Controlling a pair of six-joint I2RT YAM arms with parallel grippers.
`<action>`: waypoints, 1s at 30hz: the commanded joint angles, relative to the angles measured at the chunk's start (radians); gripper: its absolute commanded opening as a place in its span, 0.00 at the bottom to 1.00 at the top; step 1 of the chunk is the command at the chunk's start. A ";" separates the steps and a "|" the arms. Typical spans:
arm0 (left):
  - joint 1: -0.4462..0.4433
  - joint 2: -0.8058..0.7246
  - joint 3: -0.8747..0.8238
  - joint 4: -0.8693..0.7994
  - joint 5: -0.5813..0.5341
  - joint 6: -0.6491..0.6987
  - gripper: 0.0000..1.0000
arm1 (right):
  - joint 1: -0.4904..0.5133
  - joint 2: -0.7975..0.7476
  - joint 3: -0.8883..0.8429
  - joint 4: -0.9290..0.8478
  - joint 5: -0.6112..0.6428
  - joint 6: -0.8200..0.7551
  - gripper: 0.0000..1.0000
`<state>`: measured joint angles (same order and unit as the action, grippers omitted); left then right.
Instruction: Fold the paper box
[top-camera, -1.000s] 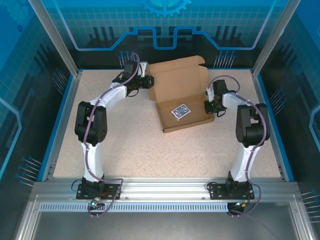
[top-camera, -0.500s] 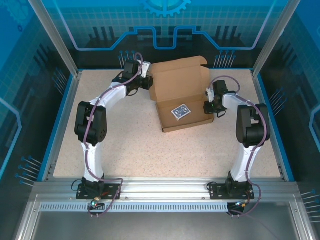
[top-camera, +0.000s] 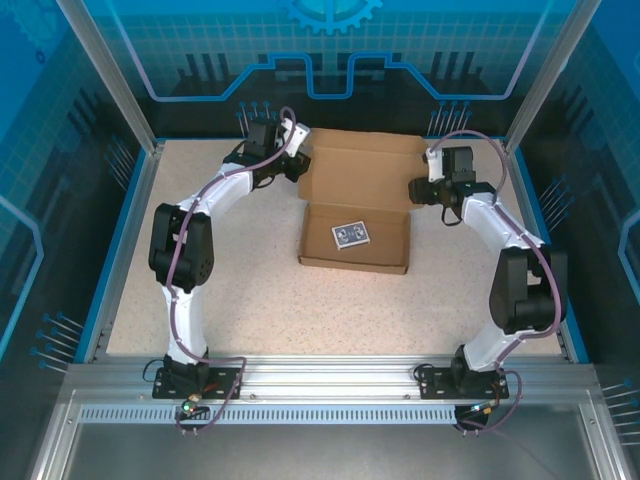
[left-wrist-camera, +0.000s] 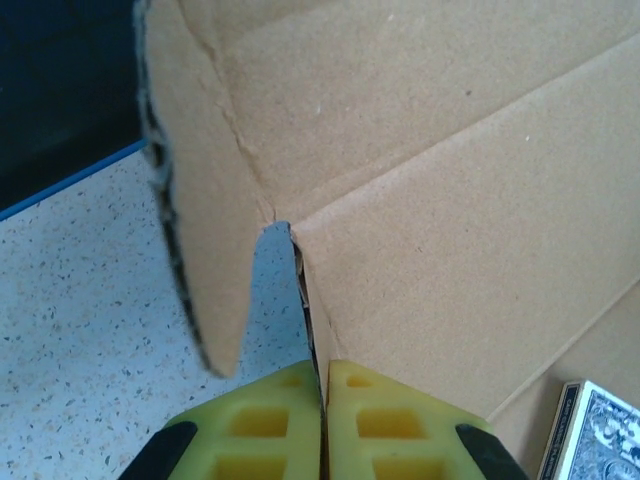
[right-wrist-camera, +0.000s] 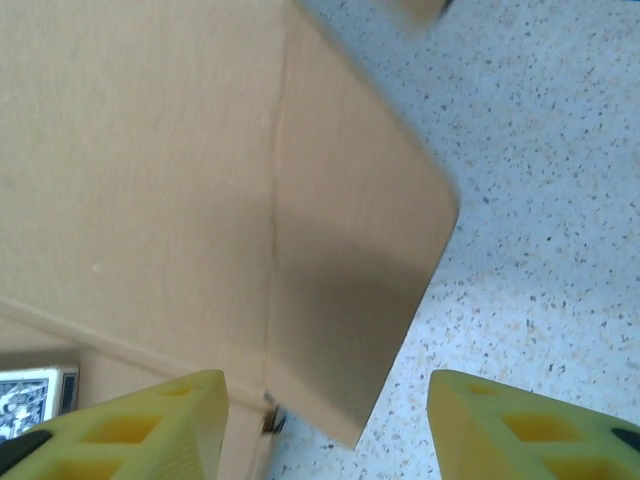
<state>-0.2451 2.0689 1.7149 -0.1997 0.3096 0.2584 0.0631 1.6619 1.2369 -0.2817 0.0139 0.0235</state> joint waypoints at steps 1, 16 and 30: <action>0.006 -0.029 0.026 -0.022 0.032 0.037 0.08 | -0.036 0.041 0.059 0.016 -0.051 -0.007 0.57; -0.001 -0.077 -0.025 0.044 -0.062 -0.075 0.10 | -0.023 0.122 0.178 -0.038 -0.121 -0.023 0.14; -0.067 -0.128 -0.113 0.179 -0.340 -0.290 0.18 | 0.132 0.172 0.303 0.007 0.193 0.058 0.00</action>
<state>-0.2955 1.9842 1.6230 -0.0750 0.0307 0.0380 0.1722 1.8061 1.5188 -0.3187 0.1452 0.0578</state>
